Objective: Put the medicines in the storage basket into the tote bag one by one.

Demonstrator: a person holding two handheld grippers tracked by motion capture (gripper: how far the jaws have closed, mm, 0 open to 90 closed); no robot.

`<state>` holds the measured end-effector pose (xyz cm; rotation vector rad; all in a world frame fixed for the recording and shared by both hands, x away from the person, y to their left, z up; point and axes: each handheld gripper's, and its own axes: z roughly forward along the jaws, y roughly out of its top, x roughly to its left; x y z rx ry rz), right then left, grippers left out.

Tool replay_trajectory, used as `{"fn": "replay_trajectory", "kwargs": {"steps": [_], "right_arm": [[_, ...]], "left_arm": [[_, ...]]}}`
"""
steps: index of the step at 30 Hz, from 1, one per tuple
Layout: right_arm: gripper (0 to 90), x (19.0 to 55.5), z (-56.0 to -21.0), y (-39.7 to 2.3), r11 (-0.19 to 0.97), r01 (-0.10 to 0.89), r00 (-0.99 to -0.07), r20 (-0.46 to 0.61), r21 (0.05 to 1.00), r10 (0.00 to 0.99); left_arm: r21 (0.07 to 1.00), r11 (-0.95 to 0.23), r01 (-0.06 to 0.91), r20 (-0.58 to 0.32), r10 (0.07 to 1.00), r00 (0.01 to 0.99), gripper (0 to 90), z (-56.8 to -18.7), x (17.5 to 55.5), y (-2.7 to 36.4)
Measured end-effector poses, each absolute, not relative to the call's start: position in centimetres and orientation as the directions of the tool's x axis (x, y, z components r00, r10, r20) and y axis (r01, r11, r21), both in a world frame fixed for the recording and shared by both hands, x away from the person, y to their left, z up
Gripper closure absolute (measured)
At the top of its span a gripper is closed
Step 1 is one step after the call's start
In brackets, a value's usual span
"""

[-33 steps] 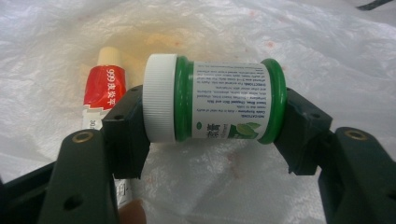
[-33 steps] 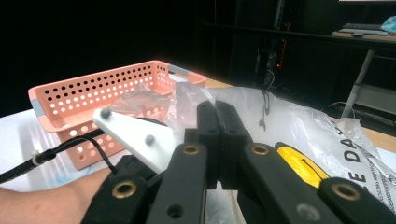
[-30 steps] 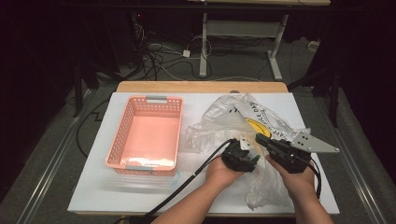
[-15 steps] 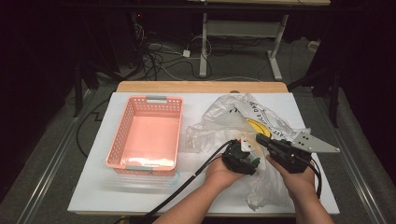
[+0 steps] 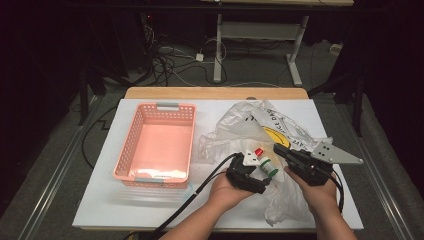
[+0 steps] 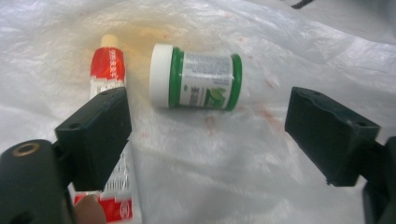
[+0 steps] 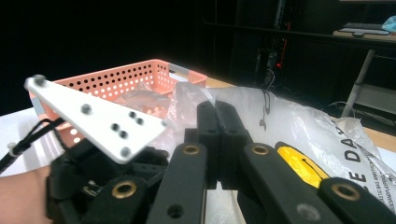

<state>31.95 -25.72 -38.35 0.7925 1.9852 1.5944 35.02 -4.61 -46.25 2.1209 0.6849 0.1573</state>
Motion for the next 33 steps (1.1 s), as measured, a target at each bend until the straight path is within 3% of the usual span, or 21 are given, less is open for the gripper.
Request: {"fn": "replay_trajectory", "kwargs": {"steps": [9, 14, 33], "right_arm": [[90.0, 31.9, -38.3, -25.7, 0.158, 0.145, -0.721, -0.005, 0.977, 0.693], [90.0, 31.9, -38.4, -25.7, 0.159, 0.149, -0.720, -0.003, 0.976, 0.694], [90.0, 31.9, -38.5, -25.6, 0.155, 0.155, -0.719, 0.004, 0.976, 0.695]], "left_arm": [[0.793, -0.450, 0.411, -0.163, 0.493, 0.855, 0.0, -45.7, 33.1, -2.5], [0.804, -0.447, 0.392, -0.155, 0.479, 0.864, 0.0, -44.5, 31.5, -1.1], [0.834, -0.385, 0.396, -0.129, 0.561, 0.818, 0.0, -42.0, 29.6, 6.1]]}}
